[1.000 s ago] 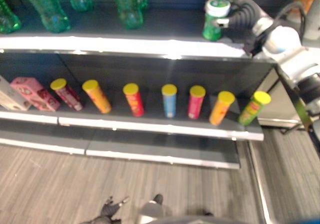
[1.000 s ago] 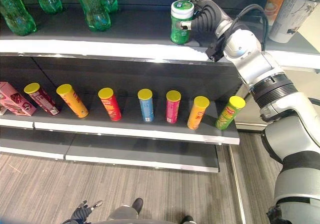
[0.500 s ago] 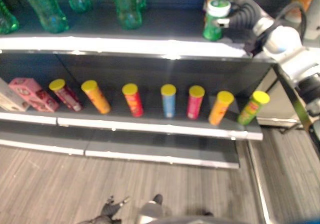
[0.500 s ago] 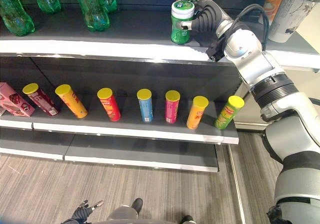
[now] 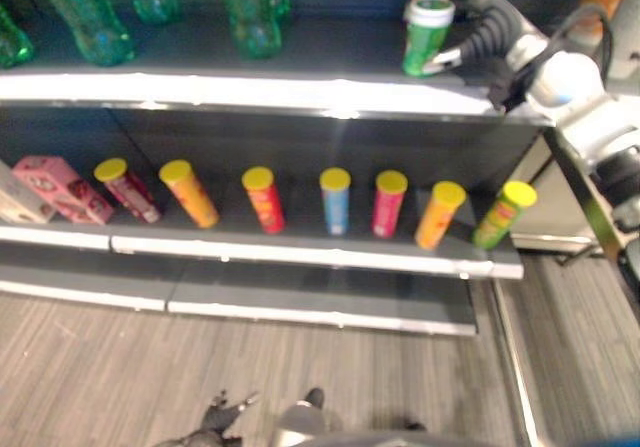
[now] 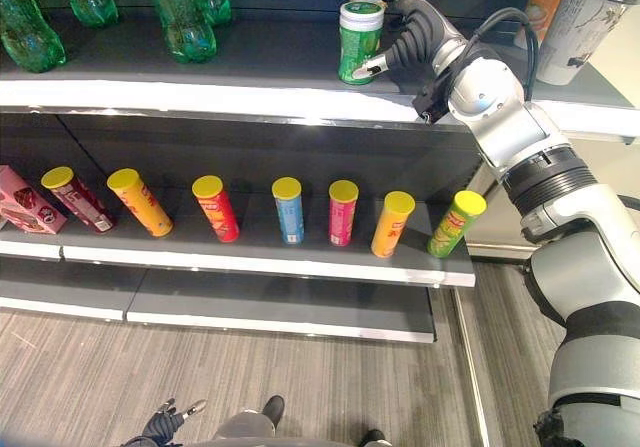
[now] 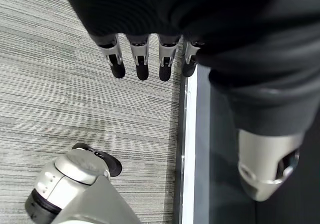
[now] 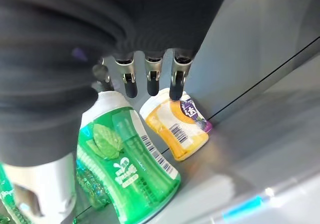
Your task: Put the goods on the table back onto the shelves and tidy them up.
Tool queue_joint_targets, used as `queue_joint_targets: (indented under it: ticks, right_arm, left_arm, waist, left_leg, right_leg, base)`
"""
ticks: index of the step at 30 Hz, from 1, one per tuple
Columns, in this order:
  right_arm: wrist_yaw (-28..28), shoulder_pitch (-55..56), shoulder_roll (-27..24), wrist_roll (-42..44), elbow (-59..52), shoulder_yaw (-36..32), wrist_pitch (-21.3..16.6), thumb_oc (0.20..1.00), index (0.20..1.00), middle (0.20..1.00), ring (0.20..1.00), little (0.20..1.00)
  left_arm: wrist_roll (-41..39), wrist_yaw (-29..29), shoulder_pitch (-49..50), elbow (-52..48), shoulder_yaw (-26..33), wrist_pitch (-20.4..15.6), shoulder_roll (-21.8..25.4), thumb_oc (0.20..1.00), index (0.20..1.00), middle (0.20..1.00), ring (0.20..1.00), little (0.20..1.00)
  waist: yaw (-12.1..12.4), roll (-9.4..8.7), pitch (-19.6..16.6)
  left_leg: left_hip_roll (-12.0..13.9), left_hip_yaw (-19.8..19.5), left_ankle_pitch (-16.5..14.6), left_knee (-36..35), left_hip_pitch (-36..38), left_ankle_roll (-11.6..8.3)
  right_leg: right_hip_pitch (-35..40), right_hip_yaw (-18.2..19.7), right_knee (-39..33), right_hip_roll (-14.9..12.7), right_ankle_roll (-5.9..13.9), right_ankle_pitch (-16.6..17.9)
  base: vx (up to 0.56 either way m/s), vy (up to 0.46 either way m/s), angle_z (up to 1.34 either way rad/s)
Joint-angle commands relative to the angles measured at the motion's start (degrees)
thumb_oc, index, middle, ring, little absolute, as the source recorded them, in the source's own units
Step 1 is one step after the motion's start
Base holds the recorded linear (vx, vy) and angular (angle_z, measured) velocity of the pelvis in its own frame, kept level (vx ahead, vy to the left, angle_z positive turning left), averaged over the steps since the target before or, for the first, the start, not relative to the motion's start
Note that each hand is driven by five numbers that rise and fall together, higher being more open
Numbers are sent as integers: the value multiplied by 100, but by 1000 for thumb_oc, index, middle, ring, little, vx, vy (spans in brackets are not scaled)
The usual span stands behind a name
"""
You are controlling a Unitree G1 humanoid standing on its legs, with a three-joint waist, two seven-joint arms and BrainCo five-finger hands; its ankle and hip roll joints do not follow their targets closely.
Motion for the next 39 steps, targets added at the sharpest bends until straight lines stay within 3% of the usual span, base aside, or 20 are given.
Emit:
queue_joint_targets:
  ticks: [1, 7, 10, 12, 14, 15, 17, 19, 20, 21, 25, 27, 28, 29, 31, 34, 36, 39]
  right_arm:
    - [-332, -767, 8, 61, 72, 88, -203, 1000, 1000, 1000, 1000, 1000]
    - [-966, -647, -432, -136, -716, -473, -298, 1000, 1000, 1000, 1000, 1000]
    - [-1358, 18, -873, -208, -2054, -1340, -460, 1000, 1000, 1000, 1000, 1000]
    - [-1433, 957, -1077, -172, -3190, -2301, -621, 1000, 1000, 1000, 1000, 1000]
    - [-1245, 1785, -1146, 172, -4047, -3053, -913, 1000, 1000, 1000, 1000, 1000]
    - [-839, 2570, -1195, 609, -4538, -3544, -1044, 1000, 1000, 1000, 1000, 1000]
    - [-485, 3259, -1289, 878, -4877, -3809, -1062, 1000, 1000, 1000, 1000, 1000]
    - [-474, 3335, -1286, 883, -4911, -3878, -1053, 1000, 1000, 1000, 1000, 1000]
    - [76, 4178, -1246, 1323, -5358, -4173, -1029, 1000, 1000, 1000, 1000, 1000]
    - [87, 4228, -1242, 1329, -5379, -4218, -1023, 1000, 1000, 1000, 1000, 1000]
    - [821, 5361, -807, 2082, -5788, -4498, -847, 1000, 1000, 1000, 1000, 1000]
    - [1132, 5943, -689, 2285, -5719, -4484, -662, 1000, 1000, 1000, 1000, 1000]
    - [1461, 6739, -513, 2443, -5336, -4434, -336, 1000, 1000, 1000, 1000, 1000]
    - [1462, 6744, -512, 2443, -5337, -4438, -336, 1000, 1000, 1000, 1000, 1000]
    - [1747, 7747, -509, 1556, -4375, -4120, 43, 1000, 1000, 1000, 1000, 1000]
    - [1580, 8177, -47, 327, -3062, -3786, 209, 1000, 1000, 1000, 1000, 1000]
    - [1185, 8089, 637, -389, -1927, -3480, 296, 1000, 1000, 1000, 1000, 1000]
    - [783, 7906, 1400, -620, -905, -3376, 408, 1000, 1000, 1000, 1000, 1000]
  left_arm:
    - [-11, 88, -332, 97, -108, -185, 493, 1000, 1000, 1000, 1000, 1000]
    - [-30, 191, -301, 47, 9, -152, 450, 1000, 1000, 1000, 1000, 1000]
    - [47, 265, -283, -2, 172, -102, 377, 1000, 1000, 1000, 1000, 1000]
    - [120, 293, -313, 28, 303, -78, 334, 1000, 1000, 1000, 1000, 1000]
    - [243, 276, -338, 60, 412, -55, 252, 1000, 1000, 1000, 1000, 1000]
    - [367, 156, -329, 52, 468, -54, 240, 1000, 1000, 1000, 1000, 1000]
    - [463, 66, -339, -91, 491, -74, 250, 1000, 1000, 1000, 1000, 1000]
    - [464, 66, -335, -95, 472, -72, 268, 1000, 1000, 1000, 1000, 1000]
    - [570, -100, -315, -310, 486, -117, 278, 1000, 1000, 1000, 1000, 1000]
    - [570, -101, -312, -312, 473, -116, 290, 1000, 1000, 1000, 1000, 1000]
    - [603, -241, -278, -579, 454, -173, 260, 1000, 1000, 1000, 1000, 1000]
    - [643, -309, -276, -672, 474, -174, 262, 1000, 1000, 1000, 1000, 1000]
    - [689, -381, -275, -707, 510, -167, 259, 1000, 1000, 1000, 1000, 1000]
    - [689, -381, -275, -707, 508, -167, 261, 1000, 1000, 1000, 1000, 1000]
    - [754, -474, -358, -728, 522, -129, 218, 1000, 1000, 1000, 1000, 1000]
    - [758, -506, -417, -714, 421, -119, 138, 1000, 1000, 1000, 1000, 1000]
    - [751, -516, -468, -702, 278, -82, 103, 1000, 1000, 1000, 1000, 1000]
    - [782, -463, -504, -660, 189, -39, 104, 1000, 1000, 1000, 1000, 1000]
  waist:
    - [-40, -461, 9]
    - [-193, -430, 26]
    - [-387, -363, 43]
    - [-525, -359, 37]
    - [-676, -325, 23]
    - [-755, -326, 12]
    - [-844, -334, 33]
    - [-813, -347, 26]
    - [-965, -289, 52]
    - [-944, -297, 48]
    - [-1117, -216, 96]
    - [-1183, -186, 130]
    - [-1256, -156, 180]
    - [-1259, -162, 163]
    - [-1374, -142, 232]
    - [-1441, -115, 269]
    - [-1453, -95, 273]
    - [-1446, -106, 265]
  left_leg:
    - [214, 736, -619, 443, -96, -343]
    - [240, 808, -623, 443, -85, -327]
    - [273, 863, -645, 447, -65, -301]
    - [298, 930, -666, 440, -33, -287]
    - [323, 994, -699, 439, 10, -279]
    - [341, 1065, -726, 441, 55, -277]
    - [361, 1139, -737, 448, 86, -284]
    - [364, 1149, -739, 447, 89, -284]
    - [406, 1279, -764, 469, 124, -293]
    - [409, 1284, -766, 468, 127, -294]
    - [468, 1464, -775, 464, 191, -291]
    - [483, 1540, -768, 466, 201, -294]
    - [511, 1600, -761, 454, 243, -303]
    - [501, 1595, -747, 448, 222, -299]
    - [513, 1640, -728, 427, 245, -305]
    - [508, 1641, -725, 427, 235, -296]
    - [506, 1628, -731, 428, 237, -280]
    - [497, 1620, -753, 442, 248, -250]
  right_leg:
    - [420, 470, -317, -386, 505, -380]
    - [375, 553, -318, -371, 512, -366]
    - [315, 641, -300, -353, 512, -376]
    - [282, 734, -289, -343, 513, -388]
    - [261, 810, -289, -333, 519, -398]
    - [256, 867, -290, -319, 527, -407]
    - [207, 967, -283, -311, 532, -398]
    - [202, 978, -280, -309, 531, -400]
    - [129, 1100, -270, -292, 524, -401]
    - [127, 1105, -268, -290, 523, -401]
    - [39, 1295, -265, -257, 526, -387]
    - [-20, 1369, -260, -251, 530, -366]
    - [-37, 1430, -241, -247, 531, -361]
    - [-54, 1426, -249, -255, 534, -349]
    - [-87, 1458, -234, -262, 536, -335]
    - [-94, 1466, -218, -275, 529, -337]
    - [-84, 1469, -212, -278, 521, -338]
    - [-59, 1475, -225, -275, 515, -335]
  base:
    - [0, 0, 0]
    - [-2, 6, 0]
    - [-4, 19, -3]
    - [-4, 10, -4]
    - [-2, 5, -20]
    - [3, -10, -18]
    - [-29, -21, -21]
    - [-28, -7, -38]
    - [-25, -1, -37]
    - [-28, -3, -25]
    - [-10, -1, -31]
    - [-30, 10, -24]
    - [-22, 14, -30]
    - [-33, 11, -19]
    - [-40, 6, -10]
    - [-11, 4, -1]
    - [5, 0, -2]
    - [0, 0, 0]
